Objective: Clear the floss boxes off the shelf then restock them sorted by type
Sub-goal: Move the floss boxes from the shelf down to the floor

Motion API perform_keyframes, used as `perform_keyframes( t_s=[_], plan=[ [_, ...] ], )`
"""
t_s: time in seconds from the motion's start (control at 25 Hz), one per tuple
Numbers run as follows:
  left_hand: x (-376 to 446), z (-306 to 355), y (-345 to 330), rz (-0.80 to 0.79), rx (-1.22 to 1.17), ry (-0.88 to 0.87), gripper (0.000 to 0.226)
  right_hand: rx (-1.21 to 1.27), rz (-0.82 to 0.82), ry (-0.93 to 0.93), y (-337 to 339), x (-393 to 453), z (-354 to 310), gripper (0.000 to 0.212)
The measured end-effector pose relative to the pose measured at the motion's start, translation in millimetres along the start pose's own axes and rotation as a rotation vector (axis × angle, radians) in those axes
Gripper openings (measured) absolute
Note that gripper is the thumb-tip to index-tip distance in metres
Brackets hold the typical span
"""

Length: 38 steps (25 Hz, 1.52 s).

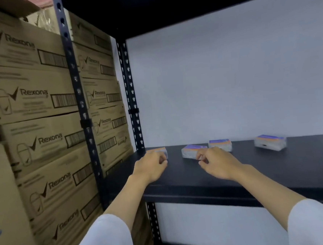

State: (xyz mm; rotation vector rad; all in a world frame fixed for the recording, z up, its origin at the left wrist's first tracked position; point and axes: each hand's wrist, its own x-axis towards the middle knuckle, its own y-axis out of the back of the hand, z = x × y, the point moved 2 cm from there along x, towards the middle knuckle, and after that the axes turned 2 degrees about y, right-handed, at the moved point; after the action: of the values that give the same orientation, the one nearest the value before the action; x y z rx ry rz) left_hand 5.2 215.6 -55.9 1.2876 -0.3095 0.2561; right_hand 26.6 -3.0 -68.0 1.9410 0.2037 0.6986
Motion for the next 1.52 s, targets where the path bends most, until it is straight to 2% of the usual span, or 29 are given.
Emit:
perform_keyframes(
  t_s=[0.12, 0.24, 0.4, 0.48, 0.64, 0.76, 0.92, 1.04, 1.24, 1.52],
  plan=[
    [41.4, -33.3, -31.6, 0.007, -0.02, 0.008, 0.028, -0.074, 0.033, 0.007, -20.9, 38.2, 21.9, 0.036],
    [73.2, -57.8, -54.2, 0.018, -0.017, 0.03, 0.048, -0.165, 0.075, 0.028, -35.9, 74.2, 38.9, 0.046],
    [95.2, -72.8, -72.1, -0.003, -0.064, 0.032, 0.065, -0.115, 0.048, -0.042, -51.9, 100.5, 52.7, 0.053],
    [99.6, -76.7, -78.7, -0.037, -0.075, 0.022, 0.064, -0.136, 0.003, -0.07, -59.7, 104.6, 57.7, 0.053],
    [92.0, -74.1, -70.6, 0.042, -0.166, 0.008, 0.049, -0.033, -0.028, -0.072, -54.3, 95.3, 53.1, 0.054],
    [69.1, -61.9, -56.6, 0.023, -0.209, 0.02, 0.047, 0.025, -0.017, -0.031, -44.9, 74.4, 44.6, 0.057],
    [21.0, -38.7, -42.6, 0.026, -0.21, -0.001, 0.045, 0.062, -0.028, -0.03, -39.3, 36.3, 40.8, 0.048],
    [-2.4, -24.2, -37.5, 0.059, -0.218, 0.007, 0.043, 0.102, 0.03, -0.038, -37.2, 20.0, 37.6, 0.045],
    [-12.7, -10.9, -45.5, -0.022, -0.363, 0.018, 0.039, 0.106, 0.057, -0.047, -40.7, 8.9, 28.5, 0.046],
    [-31.9, 4.9, -46.9, 0.038, -0.368, 0.07, 0.043, 0.21, 0.089, -0.07, -34.5, -12.1, 13.9, 0.04]
  ],
)
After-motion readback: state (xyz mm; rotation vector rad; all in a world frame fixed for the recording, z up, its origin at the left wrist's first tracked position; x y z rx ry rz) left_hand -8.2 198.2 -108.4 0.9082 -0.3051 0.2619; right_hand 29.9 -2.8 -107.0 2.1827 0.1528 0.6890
